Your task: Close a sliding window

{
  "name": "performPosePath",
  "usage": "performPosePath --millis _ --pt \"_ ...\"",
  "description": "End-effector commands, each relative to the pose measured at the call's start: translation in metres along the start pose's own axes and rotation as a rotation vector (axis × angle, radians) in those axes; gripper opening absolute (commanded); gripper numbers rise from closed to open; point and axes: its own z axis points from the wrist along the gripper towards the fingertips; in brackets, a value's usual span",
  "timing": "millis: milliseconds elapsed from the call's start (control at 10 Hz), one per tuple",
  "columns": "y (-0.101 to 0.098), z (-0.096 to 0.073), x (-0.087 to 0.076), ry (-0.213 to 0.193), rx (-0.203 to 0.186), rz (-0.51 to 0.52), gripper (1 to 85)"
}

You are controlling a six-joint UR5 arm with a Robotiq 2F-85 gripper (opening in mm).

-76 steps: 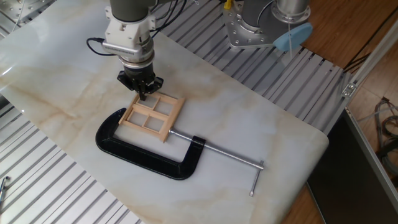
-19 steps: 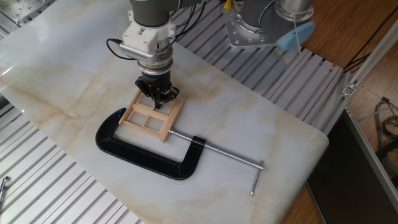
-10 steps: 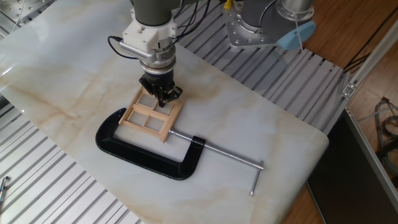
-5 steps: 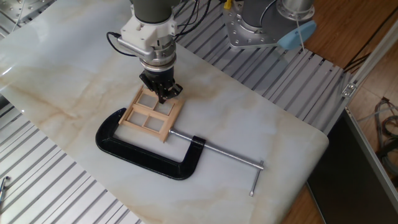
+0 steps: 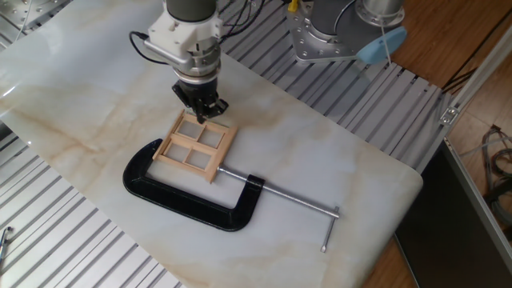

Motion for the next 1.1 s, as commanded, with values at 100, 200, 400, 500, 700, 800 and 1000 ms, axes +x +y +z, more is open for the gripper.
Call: performPosePath --millis 100,200,400,500,700,800,1000 --pt "-0.024 -0.017 -0.019 -0.072 0.019 0.012 0.7" --pt "-0.03 -0.022 -0.028 -0.112 0.018 0.01 0.7" --pt "-0.044 -0.028 -0.027 -0.111 0.039 0.015 0.7" --pt "-0.042 -0.025 -0.011 -0.043 0.029 0.012 0.7" --pt "-0.046 -0.015 -0.013 -0.06 0.025 -0.001 0.7" --pt "-0.045 -0.014 -0.013 -0.058 0.024 -0.007 0.7" --pt "-0.047 -0.013 -0.014 -0.058 0.03 -0.006 0.7"
